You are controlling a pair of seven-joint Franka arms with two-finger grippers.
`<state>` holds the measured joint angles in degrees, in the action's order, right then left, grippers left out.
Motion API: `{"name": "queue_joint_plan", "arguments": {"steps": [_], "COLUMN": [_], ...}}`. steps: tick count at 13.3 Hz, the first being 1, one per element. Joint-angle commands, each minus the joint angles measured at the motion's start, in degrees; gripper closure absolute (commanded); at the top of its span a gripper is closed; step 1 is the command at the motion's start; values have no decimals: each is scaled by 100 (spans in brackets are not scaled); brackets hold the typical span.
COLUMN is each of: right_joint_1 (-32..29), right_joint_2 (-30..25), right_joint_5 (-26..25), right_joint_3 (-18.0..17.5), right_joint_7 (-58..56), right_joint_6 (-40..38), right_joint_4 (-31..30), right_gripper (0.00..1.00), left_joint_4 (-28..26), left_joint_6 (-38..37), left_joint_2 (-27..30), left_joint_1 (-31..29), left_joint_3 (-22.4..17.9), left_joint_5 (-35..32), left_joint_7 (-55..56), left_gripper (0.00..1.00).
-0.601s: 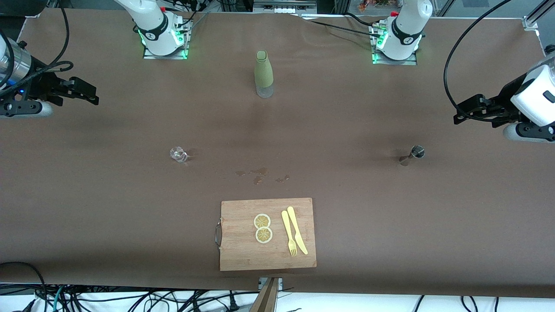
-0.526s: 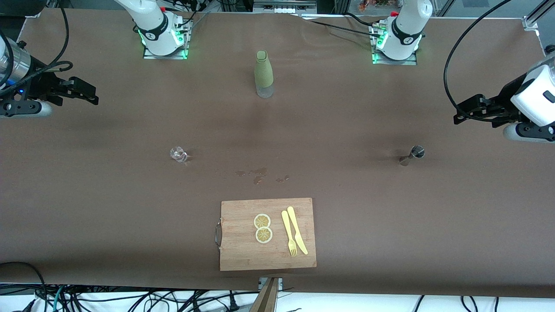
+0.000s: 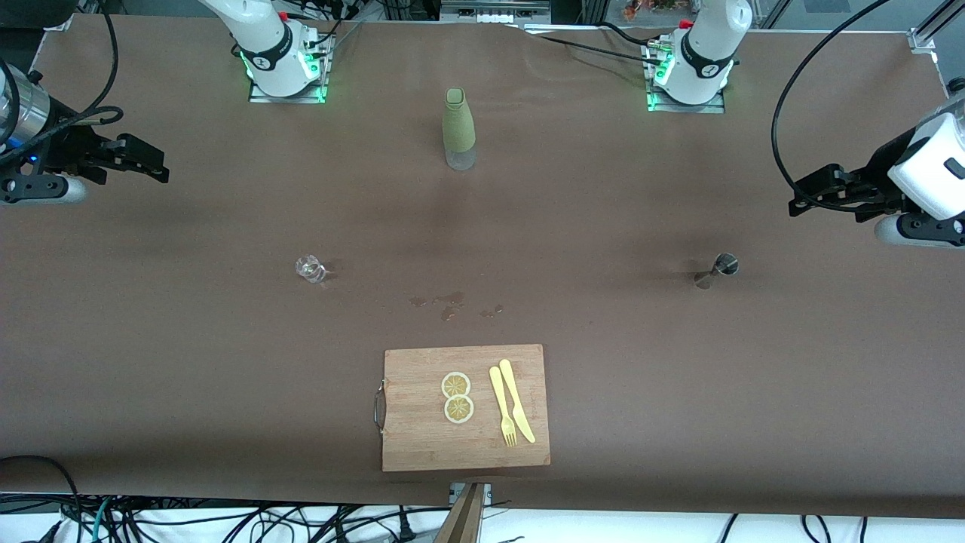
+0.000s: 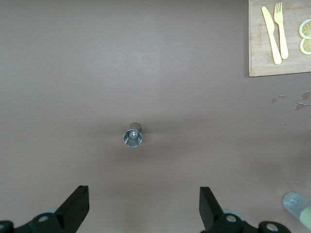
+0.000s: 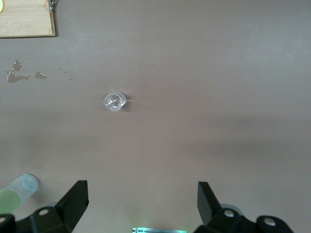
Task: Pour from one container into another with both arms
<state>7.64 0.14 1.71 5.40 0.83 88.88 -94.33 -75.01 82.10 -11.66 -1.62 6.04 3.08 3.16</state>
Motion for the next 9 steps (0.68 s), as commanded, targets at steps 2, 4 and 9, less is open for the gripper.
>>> {"name": "queue_joint_plan", "arguments": {"steps": [2,4,9], "right_joint_1": [0,0,-43], "right_joint_2": [92,153,347], "right_joint_5": [22,13,66], "right_joint_3": [13,13,22], "right_joint_7": [-4,-13,-31], "right_joint_6": [-81,-116,-45], "right_joint_4": [213,196,222], "right_gripper": [0,0,0], "left_joint_4": [-58,-67,-84], "left_joint_6": [-107,-124,-124], "left_joint_2": [23,-20,-406], "left_joint_1": [-84,-145,-470], "left_joint_3": [-32,-102,-742], "left_joint_5": [-53,-53,542], "left_joint_7": [-131,-201,-2657], "left_gripper": [0,0,0]}}
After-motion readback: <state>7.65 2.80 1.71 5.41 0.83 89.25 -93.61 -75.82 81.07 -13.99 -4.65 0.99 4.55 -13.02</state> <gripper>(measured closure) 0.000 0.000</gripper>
